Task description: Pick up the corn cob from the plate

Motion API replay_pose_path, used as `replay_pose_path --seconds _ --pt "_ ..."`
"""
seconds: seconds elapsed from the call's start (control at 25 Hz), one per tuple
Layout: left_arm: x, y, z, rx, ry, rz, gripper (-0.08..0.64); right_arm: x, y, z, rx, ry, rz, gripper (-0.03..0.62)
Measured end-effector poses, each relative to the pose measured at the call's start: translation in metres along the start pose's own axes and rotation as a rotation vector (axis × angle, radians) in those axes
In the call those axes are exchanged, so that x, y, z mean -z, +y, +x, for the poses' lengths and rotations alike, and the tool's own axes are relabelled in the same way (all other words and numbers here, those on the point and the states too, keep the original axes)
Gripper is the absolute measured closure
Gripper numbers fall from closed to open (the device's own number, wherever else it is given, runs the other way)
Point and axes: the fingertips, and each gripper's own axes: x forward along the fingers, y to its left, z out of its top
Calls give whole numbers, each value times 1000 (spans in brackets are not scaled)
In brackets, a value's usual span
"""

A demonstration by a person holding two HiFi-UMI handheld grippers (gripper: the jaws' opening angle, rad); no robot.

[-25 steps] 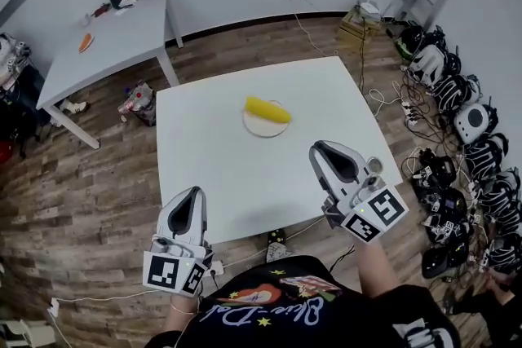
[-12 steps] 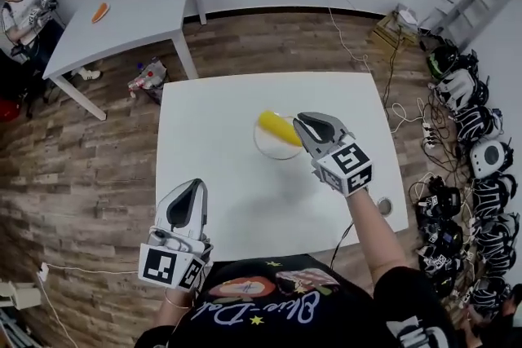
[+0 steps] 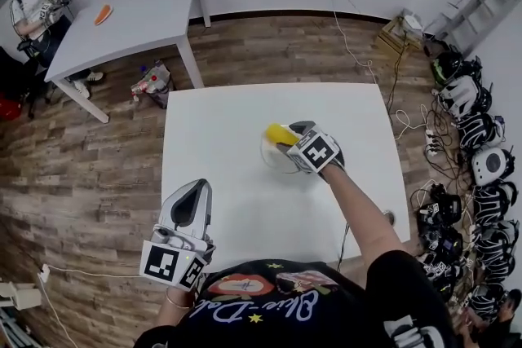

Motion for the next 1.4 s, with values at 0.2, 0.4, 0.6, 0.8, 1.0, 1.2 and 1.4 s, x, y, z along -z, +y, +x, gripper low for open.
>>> replay_pose_path --seconds 0.2,0.4,0.6,0.8,1.0,1.2,1.4 --pt "6 7 3 -18 10 -16 563 14 -2 26 -37 87 -15 354" --pt "10 6 5 -17 23 -28 565 25 -5 39 -69 142 16 350" --pt "8 11 1 -22 17 -34 565 24 -6 39 -72 130 69 350" --pt "8 17 -8 -33 13 -28 565 21 -9 6 42 -74 187 348" --pt "8 15 -8 -5 10 -20 565 7 -2 -59 110 -348 348 348" --pt "1 -1 -2 66 -22 -28 563 -13 13 -134 142 -591 460 348" --pt "-4 -14 0 107 -33 -15 565 -37 37 -205 182 -801 452 348"
